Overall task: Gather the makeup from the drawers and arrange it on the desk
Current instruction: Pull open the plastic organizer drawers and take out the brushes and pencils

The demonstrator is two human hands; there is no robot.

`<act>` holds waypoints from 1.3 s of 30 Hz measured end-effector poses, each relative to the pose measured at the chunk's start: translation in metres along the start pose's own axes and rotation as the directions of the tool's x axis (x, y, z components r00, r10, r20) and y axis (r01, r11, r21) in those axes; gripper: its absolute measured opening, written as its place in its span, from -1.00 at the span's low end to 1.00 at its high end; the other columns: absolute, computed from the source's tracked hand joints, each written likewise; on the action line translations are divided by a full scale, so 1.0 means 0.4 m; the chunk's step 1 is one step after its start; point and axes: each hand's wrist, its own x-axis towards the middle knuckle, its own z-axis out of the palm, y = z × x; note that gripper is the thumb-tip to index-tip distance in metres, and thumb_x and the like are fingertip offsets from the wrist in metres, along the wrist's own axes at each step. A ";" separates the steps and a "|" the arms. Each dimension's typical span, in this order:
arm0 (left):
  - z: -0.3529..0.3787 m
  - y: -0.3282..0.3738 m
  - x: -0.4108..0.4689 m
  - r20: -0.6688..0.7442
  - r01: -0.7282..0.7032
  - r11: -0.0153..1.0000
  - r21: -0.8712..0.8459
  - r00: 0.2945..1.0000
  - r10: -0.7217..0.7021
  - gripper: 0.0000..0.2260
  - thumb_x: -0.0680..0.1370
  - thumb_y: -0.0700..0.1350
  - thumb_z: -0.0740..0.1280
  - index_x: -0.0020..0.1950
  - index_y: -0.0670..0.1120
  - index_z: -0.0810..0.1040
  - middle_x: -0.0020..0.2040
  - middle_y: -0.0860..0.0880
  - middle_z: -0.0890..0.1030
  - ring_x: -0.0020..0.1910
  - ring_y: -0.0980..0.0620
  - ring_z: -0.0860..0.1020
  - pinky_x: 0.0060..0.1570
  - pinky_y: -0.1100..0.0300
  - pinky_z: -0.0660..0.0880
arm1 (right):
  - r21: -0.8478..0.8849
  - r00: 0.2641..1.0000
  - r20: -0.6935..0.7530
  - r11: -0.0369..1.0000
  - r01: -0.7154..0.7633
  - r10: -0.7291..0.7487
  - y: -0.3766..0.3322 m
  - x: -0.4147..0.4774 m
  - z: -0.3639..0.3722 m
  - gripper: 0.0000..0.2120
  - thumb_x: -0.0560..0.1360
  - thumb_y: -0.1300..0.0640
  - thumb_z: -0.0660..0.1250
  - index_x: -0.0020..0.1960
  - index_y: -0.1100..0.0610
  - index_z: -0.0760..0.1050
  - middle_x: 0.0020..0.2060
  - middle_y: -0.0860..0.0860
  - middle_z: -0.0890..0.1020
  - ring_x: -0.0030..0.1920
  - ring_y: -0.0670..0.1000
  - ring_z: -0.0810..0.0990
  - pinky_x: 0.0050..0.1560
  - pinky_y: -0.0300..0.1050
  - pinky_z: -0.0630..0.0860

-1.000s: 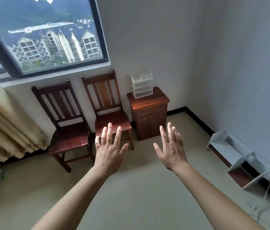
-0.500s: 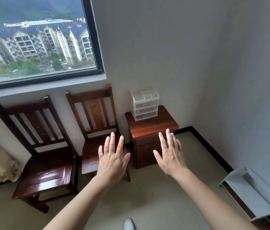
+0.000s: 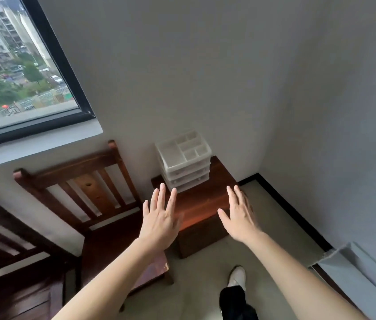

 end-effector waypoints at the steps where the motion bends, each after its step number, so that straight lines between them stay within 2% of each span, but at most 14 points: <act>1: 0.013 0.000 0.051 0.005 0.010 1.000 -0.009 1.000 -0.010 -0.36 0.63 0.21 -0.01 0.62 0.01 -0.17 0.61 -0.16 -0.21 0.59 -0.17 -0.16 0.50 -0.18 0.00 | 0.032 0.999 0.041 0.999 -0.013 0.011 0.012 0.059 0.015 -0.29 0.62 -0.09 0.18 0.63 0.06 -0.08 0.62 0.10 -0.04 0.60 0.12 -0.01 0.56 0.03 0.00; 4: 0.057 -0.003 0.201 0.019 0.061 0.998 -0.012 0.998 -0.061 -0.35 0.63 0.21 0.02 0.62 0.00 -0.14 0.61 -0.17 -0.16 0.59 -0.18 -0.12 0.49 -0.19 0.05 | 0.089 0.983 0.181 0.996 -0.032 0.015 0.046 0.238 0.061 -0.32 0.62 -0.08 0.21 0.62 0.10 0.00 0.60 0.11 0.08 0.59 0.12 0.07 0.55 -0.01 0.03; 8: 0.102 -0.011 0.392 0.054 0.171 0.985 -0.003 0.984 -0.171 -0.32 0.54 0.22 -0.08 0.62 -0.05 0.02 0.61 -0.19 -0.01 0.58 -0.22 0.02 0.42 -0.21 0.18 | 0.220 0.934 0.355 0.966 -0.133 0.048 0.078 0.464 0.120 -0.39 0.61 -0.05 0.24 0.59 0.06 0.13 0.55 0.06 0.25 0.53 0.09 0.24 0.50 -0.03 0.20; 12: 0.161 -0.029 0.534 0.087 0.240 0.971 0.003 0.967 -0.239 -0.40 0.59 0.09 0.16 0.59 -0.09 0.15 0.59 -0.17 0.12 0.55 -0.23 0.11 0.37 -0.21 0.27 | 0.401 0.829 0.546 0.832 -0.384 0.119 0.089 0.635 0.185 -0.47 0.60 0.03 0.29 0.54 0.06 0.25 0.47 0.02 0.40 0.43 0.05 0.40 0.43 -0.02 0.35; 14: 0.199 -0.040 0.582 0.106 0.268 0.963 0.003 0.958 -0.267 -0.43 0.61 0.03 0.21 0.58 -0.09 0.17 0.59 -0.14 0.14 0.56 -0.21 0.11 0.38 -0.21 0.27 | 0.472 0.769 0.623 0.714 -0.517 0.145 0.086 0.702 0.221 -0.50 0.61 0.10 0.28 0.52 0.05 0.28 0.43 0.02 0.44 0.38 0.04 0.45 0.38 0.02 0.44; 17: 0.250 -0.046 0.621 0.169 0.328 0.944 0.024 0.930 -0.327 -0.46 0.64 0.03 0.16 0.59 -0.08 0.13 0.60 -0.10 0.12 0.59 -0.18 0.00 0.43 -0.21 0.21 | 0.512 0.668 0.725 0.519 -0.684 0.165 0.081 0.765 0.278 -0.52 0.62 0.22 0.23 0.52 0.04 0.29 0.38 0.01 0.47 0.29 0.03 0.53 0.19 -0.03 0.57; 20: 0.267 -0.048 0.628 0.200 0.342 0.939 0.038 0.918 -0.342 -0.46 0.64 -0.05 0.14 0.60 -0.08 0.10 0.60 -0.09 0.12 0.59 -0.19 -0.07 0.44 -0.22 0.17 | 0.523 0.569 0.799 0.242 -0.817 0.195 0.068 0.800 0.329 -0.53 0.60 0.31 0.20 0.46 0.01 0.36 0.31 0.02 0.52 0.22 0.03 0.58 0.07 -0.05 0.60; 23: 0.266 -0.056 0.625 0.266 0.315 0.944 0.098 0.906 -0.330 -0.30 0.52 -0.20 0.17 0.62 -0.07 -0.06 0.62 -0.07 0.01 0.58 -0.19 -0.18 0.47 -0.23 0.13 | 0.511 0.504 0.846 0.008 -0.860 0.170 0.043 0.825 0.366 -0.49 0.56 0.43 0.16 0.42 0.04 0.38 0.29 0.02 0.53 0.24 0.06 0.56 0.03 -0.03 0.57; 26: 0.266 -0.062 0.629 0.284 0.291 0.946 0.139 0.904 -0.320 -0.23 0.49 -0.23 0.16 0.61 -0.08 -0.17 0.62 -0.07 -0.07 0.57 -0.21 -0.24 0.48 -0.21 0.09 | 0.520 0.500 0.850 -0.111 -0.847 0.165 0.016 0.846 0.396 -0.59 0.57 0.42 0.12 0.27 0.03 0.45 0.26 0.02 0.55 0.23 0.06 0.54 0.00 -0.02 0.52; 29: 0.267 -0.065 0.632 0.303 0.265 0.950 0.167 0.903 -0.305 -0.24 0.51 -0.22 0.13 0.60 -0.08 -0.24 0.62 -0.06 -0.13 0.56 -0.21 -0.27 0.50 -0.20 0.03 | 0.515 0.486 0.849 -0.118 -0.849 0.209 -0.002 0.845 0.413 -0.51 0.50 0.50 0.05 0.22 0.05 0.48 0.18 0.02 0.59 0.13 0.03 0.52 0.10 0.02 0.49; 32: 0.263 -0.068 0.630 0.315 0.241 0.949 0.202 0.902 -0.296 -0.26 0.54 -0.22 0.11 0.59 -0.09 -0.29 0.62 -0.07 -0.16 0.56 -0.23 -0.29 0.50 -0.21 0.00 | 0.520 0.507 0.818 0.028 -0.854 0.271 0.008 0.822 0.424 -0.49 0.42 0.52 0.03 0.20 0.16 0.50 0.19 0.04 0.58 0.06 0.01 0.48 0.11 0.00 0.54; 34: 0.263 -0.071 0.631 0.319 0.236 0.949 0.208 0.901 -0.294 -0.27 0.57 -0.18 0.11 0.59 -0.09 -0.31 0.62 -0.08 -0.16 0.56 -0.24 -0.28 0.49 -0.22 0.00 | 0.505 0.508 0.805 0.094 -0.858 0.308 0.021 0.782 0.422 -0.43 0.39 0.52 0.04 0.26 0.10 0.45 0.22 0.04 0.56 0.08 0.00 0.50 0.12 -0.03 0.57; 37: 0.263 -0.072 0.631 0.328 0.229 0.950 0.212 0.899 -0.290 -0.22 0.58 -0.13 0.19 0.58 -0.10 -0.33 0.62 -0.09 -0.17 0.55 -0.25 -0.30 0.49 -0.24 0.00 | 0.484 0.481 0.805 0.083 -0.871 0.347 0.050 0.690 0.424 -0.37 0.36 0.50 0.10 0.33 0.03 0.33 0.26 0.07 0.53 0.14 0.03 0.52 -0.02 -0.09 0.59; 39: 0.265 -0.073 0.631 0.340 0.225 0.951 0.213 0.895 -0.288 -0.18 0.56 -0.12 0.21 0.57 -0.10 -0.35 0.61 -0.09 -0.19 0.55 -0.25 -0.31 0.49 -0.24 0.00 | 0.486 0.476 0.804 0.068 -0.871 0.357 0.070 0.640 0.423 -0.35 0.37 0.50 0.11 0.38 0.06 0.28 0.29 0.10 0.52 0.19 0.07 0.53 -0.03 -0.09 0.59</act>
